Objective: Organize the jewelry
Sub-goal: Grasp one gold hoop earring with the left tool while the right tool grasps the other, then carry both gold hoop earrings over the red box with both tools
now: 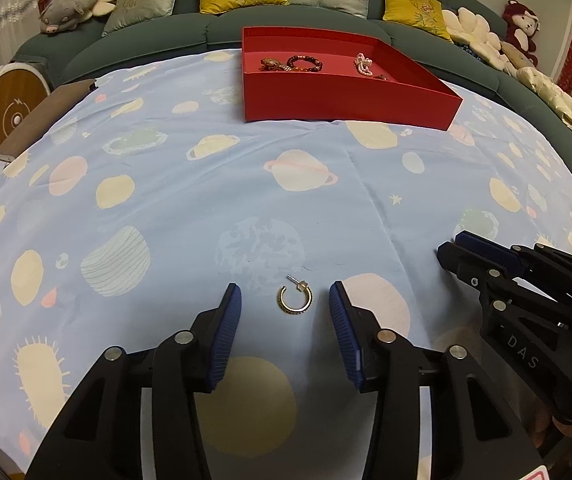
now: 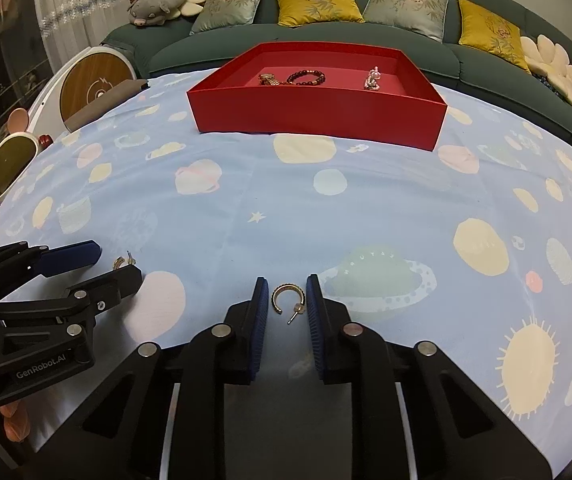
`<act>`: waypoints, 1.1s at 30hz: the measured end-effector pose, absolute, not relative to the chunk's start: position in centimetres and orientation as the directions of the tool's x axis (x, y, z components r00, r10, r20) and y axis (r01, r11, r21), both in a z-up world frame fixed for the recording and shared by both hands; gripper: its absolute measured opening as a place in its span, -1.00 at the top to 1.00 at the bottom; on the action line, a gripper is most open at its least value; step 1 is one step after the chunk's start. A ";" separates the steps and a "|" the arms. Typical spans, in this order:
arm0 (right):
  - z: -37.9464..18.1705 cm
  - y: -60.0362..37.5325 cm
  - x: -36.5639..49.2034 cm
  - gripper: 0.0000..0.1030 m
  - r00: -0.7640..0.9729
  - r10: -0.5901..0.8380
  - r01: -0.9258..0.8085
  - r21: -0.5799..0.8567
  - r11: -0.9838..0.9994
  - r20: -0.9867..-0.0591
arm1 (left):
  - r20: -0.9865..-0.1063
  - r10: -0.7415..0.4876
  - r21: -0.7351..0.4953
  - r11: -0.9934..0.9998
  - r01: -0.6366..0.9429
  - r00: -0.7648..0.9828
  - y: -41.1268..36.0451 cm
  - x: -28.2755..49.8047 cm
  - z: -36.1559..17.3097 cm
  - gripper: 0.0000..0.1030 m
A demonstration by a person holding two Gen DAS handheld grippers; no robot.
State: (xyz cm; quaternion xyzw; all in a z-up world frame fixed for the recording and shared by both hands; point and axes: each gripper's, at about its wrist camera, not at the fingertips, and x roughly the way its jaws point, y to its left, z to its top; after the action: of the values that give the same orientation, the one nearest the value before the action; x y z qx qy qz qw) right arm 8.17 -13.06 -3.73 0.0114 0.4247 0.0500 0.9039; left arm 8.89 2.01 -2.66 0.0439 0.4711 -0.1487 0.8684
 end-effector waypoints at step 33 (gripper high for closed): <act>-1.0 -14.4 7.4 0.68 0.681 0.117 -0.057 0.107 0.993 -0.723 | -0.782 -0.290 -0.113 0.936 0.333 0.551 -1.6 9.7 1.6 0.73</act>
State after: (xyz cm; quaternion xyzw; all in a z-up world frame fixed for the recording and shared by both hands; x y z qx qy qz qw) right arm 7.36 -14.44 -1.02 0.0379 0.3968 0.0474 0.9159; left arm 9.68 -1.61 1.63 0.0243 0.4396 -0.1771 0.8803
